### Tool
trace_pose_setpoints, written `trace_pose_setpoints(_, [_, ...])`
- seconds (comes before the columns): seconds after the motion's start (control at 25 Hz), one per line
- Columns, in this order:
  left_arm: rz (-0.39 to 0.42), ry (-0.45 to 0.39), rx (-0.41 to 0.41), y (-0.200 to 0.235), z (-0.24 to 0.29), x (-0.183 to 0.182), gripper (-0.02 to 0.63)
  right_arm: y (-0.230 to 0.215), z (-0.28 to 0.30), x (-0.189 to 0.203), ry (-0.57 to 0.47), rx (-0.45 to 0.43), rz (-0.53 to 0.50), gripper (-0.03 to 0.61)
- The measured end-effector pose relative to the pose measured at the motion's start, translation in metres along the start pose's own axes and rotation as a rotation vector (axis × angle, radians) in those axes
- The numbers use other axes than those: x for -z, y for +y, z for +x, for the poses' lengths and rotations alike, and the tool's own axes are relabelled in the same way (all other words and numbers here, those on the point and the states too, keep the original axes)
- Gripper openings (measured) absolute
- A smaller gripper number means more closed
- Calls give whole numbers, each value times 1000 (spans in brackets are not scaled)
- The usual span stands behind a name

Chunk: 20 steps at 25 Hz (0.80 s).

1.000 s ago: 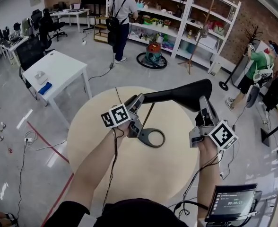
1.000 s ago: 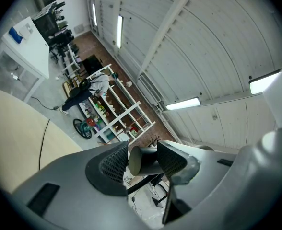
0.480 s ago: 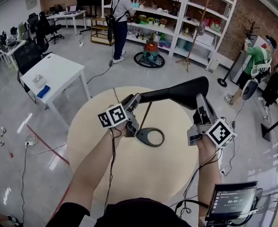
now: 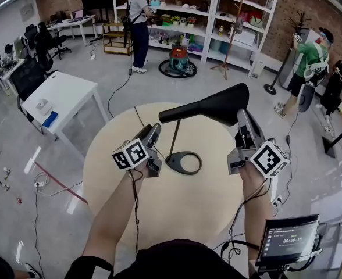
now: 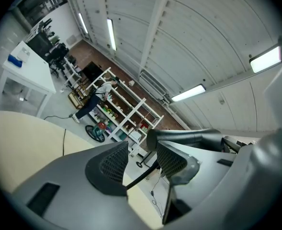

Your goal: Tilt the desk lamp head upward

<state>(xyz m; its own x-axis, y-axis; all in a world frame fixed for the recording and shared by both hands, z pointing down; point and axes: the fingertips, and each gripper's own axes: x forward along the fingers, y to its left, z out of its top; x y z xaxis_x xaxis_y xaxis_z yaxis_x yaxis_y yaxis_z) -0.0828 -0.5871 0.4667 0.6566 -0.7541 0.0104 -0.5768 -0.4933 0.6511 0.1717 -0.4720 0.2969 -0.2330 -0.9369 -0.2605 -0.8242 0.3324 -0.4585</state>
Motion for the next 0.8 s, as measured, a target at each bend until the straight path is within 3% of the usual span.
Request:
trace_pose_setpoints(0.24, [83, 87, 59, -4, -38, 43, 192, -10, -36, 27, 30, 45, -15, 29])
trace_pose_setpoints(0.56, [-43, 145, 122, -21, -91, 82, 192, -10, -66, 108, 189, 46, 116, 29])
trace_pose_setpoints(0.8, [-41, 302, 161, -38, -146, 151, 192, -8, -109, 164, 317, 79, 179, 29])
